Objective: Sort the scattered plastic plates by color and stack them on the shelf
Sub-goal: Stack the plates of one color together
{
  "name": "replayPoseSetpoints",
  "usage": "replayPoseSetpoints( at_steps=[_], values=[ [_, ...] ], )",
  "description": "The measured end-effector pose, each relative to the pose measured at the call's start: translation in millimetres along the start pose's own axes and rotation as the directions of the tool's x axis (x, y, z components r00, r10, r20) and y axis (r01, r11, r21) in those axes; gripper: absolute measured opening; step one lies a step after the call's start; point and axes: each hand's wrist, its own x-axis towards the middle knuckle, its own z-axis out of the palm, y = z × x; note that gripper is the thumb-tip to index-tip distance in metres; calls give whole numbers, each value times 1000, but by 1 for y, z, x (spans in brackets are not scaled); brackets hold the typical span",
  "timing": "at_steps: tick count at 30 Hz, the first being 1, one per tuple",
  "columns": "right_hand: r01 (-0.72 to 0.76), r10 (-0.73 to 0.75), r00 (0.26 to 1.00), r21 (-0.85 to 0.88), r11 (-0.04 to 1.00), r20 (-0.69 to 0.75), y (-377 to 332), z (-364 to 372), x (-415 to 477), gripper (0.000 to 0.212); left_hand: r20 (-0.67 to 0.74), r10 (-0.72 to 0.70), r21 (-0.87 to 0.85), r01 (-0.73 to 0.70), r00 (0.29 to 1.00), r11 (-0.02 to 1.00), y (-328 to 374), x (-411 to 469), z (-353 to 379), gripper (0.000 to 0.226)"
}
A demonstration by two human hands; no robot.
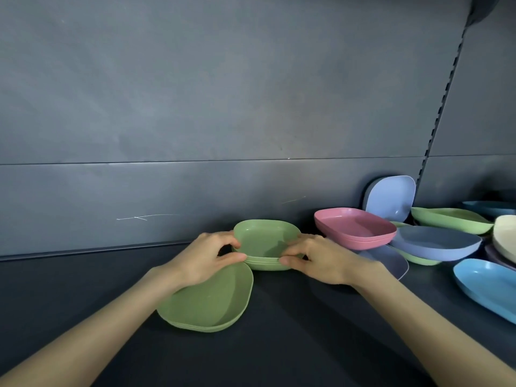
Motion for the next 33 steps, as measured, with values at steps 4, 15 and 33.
replayPoseSetpoints(
  at_steps=[4,15,33],
  values=[
    [-24,25,1000,-39,999,16,-3,-2,-1,31,9,-10,67,10,1000,998,3,0,-1,46],
    [-164,124,940,-105,981,-317,31,-68,-45,25,-115,152,130,-137,982,982,72,39,12,36],
    [-261,275,961,226,938,-30,149,-85,-83,45,-60,-179,16,181,982,983,159,92,90,74]
  ],
)
